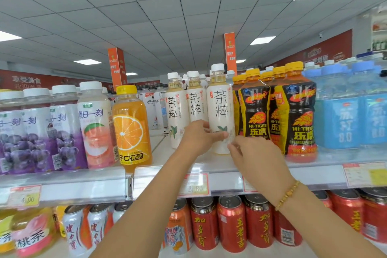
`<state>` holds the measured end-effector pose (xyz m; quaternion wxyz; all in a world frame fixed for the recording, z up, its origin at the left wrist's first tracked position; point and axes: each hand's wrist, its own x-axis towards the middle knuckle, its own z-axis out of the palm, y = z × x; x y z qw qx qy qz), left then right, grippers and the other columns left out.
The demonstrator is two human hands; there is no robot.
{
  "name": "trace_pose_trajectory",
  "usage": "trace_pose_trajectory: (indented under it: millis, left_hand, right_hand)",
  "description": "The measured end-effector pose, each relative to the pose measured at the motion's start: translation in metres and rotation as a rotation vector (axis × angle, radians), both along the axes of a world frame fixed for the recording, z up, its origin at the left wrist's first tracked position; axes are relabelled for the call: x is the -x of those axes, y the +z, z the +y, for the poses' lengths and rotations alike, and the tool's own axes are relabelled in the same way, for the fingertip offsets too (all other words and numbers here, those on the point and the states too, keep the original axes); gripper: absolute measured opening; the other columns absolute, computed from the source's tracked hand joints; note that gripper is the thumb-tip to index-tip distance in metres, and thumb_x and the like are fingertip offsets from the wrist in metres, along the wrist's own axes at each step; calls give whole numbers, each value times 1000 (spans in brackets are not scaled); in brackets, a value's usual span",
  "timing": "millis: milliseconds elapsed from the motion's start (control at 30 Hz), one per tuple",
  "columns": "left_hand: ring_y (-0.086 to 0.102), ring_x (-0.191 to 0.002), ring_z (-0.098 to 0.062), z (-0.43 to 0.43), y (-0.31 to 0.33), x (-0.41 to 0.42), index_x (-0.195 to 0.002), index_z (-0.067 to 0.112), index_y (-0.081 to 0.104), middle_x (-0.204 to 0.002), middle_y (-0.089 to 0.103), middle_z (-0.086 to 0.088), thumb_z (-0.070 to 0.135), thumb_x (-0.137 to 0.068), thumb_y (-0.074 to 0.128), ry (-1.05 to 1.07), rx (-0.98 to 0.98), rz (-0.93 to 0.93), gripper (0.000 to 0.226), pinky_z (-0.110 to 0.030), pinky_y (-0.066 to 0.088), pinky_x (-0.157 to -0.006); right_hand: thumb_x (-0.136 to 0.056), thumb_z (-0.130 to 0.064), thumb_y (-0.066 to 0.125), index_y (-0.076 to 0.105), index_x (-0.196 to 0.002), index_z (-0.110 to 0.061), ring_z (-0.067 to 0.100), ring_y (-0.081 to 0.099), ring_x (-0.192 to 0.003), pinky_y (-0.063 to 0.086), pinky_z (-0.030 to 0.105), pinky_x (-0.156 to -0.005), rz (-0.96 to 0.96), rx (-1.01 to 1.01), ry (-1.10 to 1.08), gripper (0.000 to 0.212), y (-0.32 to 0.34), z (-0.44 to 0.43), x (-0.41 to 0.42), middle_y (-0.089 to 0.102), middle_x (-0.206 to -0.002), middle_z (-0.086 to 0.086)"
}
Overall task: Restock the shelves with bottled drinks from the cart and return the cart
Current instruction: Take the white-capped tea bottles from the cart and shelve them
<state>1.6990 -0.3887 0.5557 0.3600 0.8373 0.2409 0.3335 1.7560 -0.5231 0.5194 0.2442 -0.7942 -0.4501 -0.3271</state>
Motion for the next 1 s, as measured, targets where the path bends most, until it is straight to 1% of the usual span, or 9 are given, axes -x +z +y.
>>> trace_pose_trajectory:
  millis: [133, 300, 367, 467, 567, 600, 667, 767, 1000]
  left_hand:
    - [65, -95, -30, 2, 2, -11, -68, 25, 43, -84, 58, -3, 40, -70, 80, 33, -6, 16, 40, -46, 54, -87]
    - [66, -89, -26, 9, 2, -20, -71, 19, 50, -77, 58, 0, 42, -71, 78, 47, -8, 40, 36, -45, 54, -87]
    - [59, -71, -19, 10, 3, -16, -64, 18, 45, -68, 50, 2, 49, -73, 74, 80, -64, 125, 43, -38, 54, -74]
    - [41, -53, -14, 19, 3, 3, -60, 13, 40, -61, 52, -10, 53, -81, 63, 280, -167, 244, 50, -25, 33, -50]
    - [58, -83, -25, 33, 0, 21, -96, 0, 57, -103, 62, -21, 33, -90, 59, 430, -242, 304, 34, -29, 45, -64]
    - [58, -99, -27, 35, 0, 24, -110, -2, 55, -114, 59, -19, 29, -93, 54, 449, -242, 339, 36, -31, 47, -76]
    - [54, -113, -30, 39, -1, 26, -119, -5, 52, -122, 56, -19, 22, -97, 45, 424, -224, 339, 35, -32, 45, -90]
    - [58, -108, -32, 49, 5, 24, -115, -5, 55, -119, 59, -19, 19, -92, 54, 399, -108, 288, 33, -35, 50, -91]
    - [60, -105, -30, 62, 7, 21, -117, 0, 54, -115, 62, -15, 25, -83, 70, 422, -1, 156, 45, -33, 50, -79]
  right_hand:
    - [-93, -42, 49, 54, -67, -21, 26, 61, -58, 36, 29, -49, -58, -108, 63, 33, -13, -13, -18, 63, -59, 1]
    - [-94, -40, 46, 48, -62, -19, 22, 56, -53, 36, 28, -47, -104, -136, 108, 38, -20, -19, -32, 57, -55, 0]
    - [-95, -40, 44, 44, -63, -21, 21, 55, -54, 33, 27, -48, -104, -139, 126, 38, -21, -21, -32, 57, -56, -1]
    - [-95, -39, 45, 44, -64, -22, 20, 54, -55, 32, 26, -50, -103, -132, 152, 36, -21, -22, -32, 57, -58, -1]
    - [-95, -39, 45, 44, -65, -22, 21, 57, -58, 29, 26, -52, -98, -132, 138, 35, -20, -22, -30, 59, -60, 0]
    - [-95, -40, 44, 46, -66, -22, 21, 58, -60, 29, 26, -53, -93, -125, 122, 34, -19, -21, -29, 60, -62, 0]
    - [-96, -42, 41, 52, -70, -22, 20, 58, -65, 29, 26, -55, -75, -106, 93, 35, -17, -21, -26, 62, -66, -1]
    - [-96, -43, 40, 57, -74, -20, 19, 58, -65, 29, 26, -55, -76, -103, 72, 36, -16, -22, -24, 63, -68, -1]
    - [-93, -41, 47, 46, -64, -23, 16, 44, -52, 19, 24, -44, -106, -128, 71, 34, -19, -21, -27, 49, -54, -5]
